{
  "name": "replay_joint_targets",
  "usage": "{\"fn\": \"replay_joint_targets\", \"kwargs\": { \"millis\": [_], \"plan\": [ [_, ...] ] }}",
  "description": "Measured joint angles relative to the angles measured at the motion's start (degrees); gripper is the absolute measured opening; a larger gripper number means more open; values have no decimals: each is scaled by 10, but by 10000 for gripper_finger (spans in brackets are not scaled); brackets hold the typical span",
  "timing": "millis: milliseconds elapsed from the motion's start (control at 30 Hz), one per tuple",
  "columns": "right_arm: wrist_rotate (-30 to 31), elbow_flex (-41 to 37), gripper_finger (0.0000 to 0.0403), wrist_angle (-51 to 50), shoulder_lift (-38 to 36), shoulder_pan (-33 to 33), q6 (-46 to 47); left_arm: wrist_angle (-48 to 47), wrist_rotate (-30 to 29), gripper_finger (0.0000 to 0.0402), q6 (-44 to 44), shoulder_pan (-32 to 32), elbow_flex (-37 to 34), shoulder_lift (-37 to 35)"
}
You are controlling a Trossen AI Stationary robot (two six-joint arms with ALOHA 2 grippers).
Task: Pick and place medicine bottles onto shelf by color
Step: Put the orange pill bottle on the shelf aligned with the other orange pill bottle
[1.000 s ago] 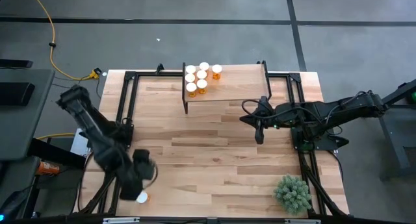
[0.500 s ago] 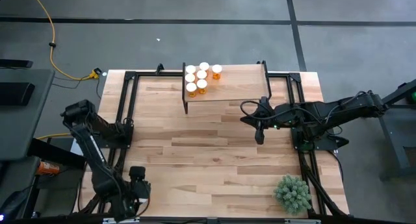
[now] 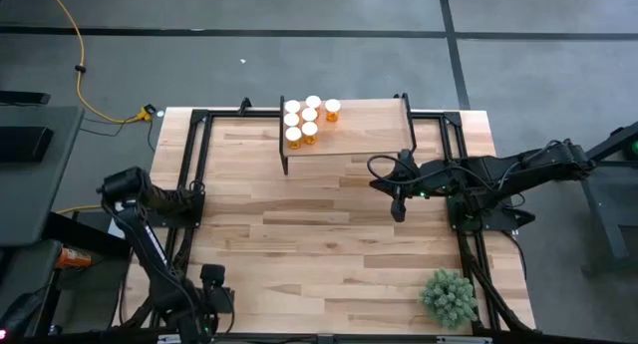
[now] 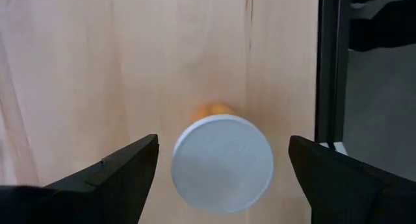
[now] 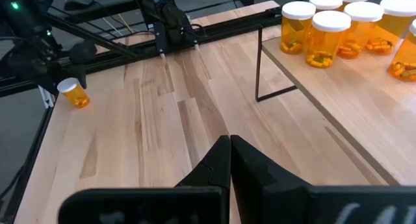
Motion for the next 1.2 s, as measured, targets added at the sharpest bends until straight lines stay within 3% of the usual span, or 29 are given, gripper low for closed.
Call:
{"fn": "replay_joint_targets", "kwargs": {
  "millis": [400, 833, 1200],
  "plan": [
    [0, 0, 0, 0, 0, 0, 0, 2, -2, 328, 8, -2, 0, 27],
    [0, 0, 0, -2, 0, 0, 0, -4, -6, 244, 20, -2, 0, 27],
    [0, 0, 0, -3, 0, 0, 0, -7, -7, 197, 29, 3, 0, 15]
  ]
}}
